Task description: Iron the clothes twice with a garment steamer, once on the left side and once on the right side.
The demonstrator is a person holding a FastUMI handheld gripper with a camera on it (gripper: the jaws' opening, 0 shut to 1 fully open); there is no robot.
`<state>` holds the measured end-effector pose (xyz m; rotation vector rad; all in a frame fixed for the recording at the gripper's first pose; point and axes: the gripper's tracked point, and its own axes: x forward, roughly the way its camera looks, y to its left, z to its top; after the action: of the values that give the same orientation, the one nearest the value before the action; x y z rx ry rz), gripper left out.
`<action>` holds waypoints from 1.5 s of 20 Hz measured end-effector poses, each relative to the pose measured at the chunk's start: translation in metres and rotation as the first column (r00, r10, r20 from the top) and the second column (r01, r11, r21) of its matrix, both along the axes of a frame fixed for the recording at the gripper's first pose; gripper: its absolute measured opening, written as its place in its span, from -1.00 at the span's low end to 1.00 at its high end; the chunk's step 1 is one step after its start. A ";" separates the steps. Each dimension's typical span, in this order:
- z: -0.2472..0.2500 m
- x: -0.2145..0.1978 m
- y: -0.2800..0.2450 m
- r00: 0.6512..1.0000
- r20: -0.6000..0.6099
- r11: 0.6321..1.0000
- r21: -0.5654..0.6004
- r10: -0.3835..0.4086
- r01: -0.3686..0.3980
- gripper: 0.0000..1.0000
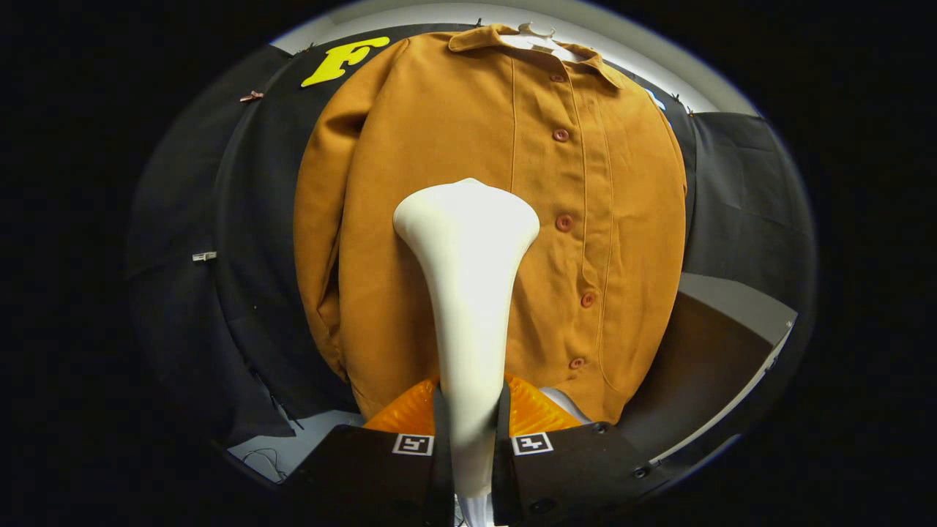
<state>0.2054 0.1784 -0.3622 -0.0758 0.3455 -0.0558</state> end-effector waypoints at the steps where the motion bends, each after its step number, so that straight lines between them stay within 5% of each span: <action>1: -0.008 -0.001 0.000 1.000 -0.008 1.000 -0.001 0.001 -0.001 -0.52; 15: -0.037 -0.042 -0.015 0.994 -0.097 0.999 0.031 0.043 -0.040 -0.52; 30: 0.134 -0.098 -0.041 0.997 0.056 0.996 0.071 0.055 -0.059 -0.53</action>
<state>0.1069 0.1374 -0.2278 -0.0119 0.2913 0.0117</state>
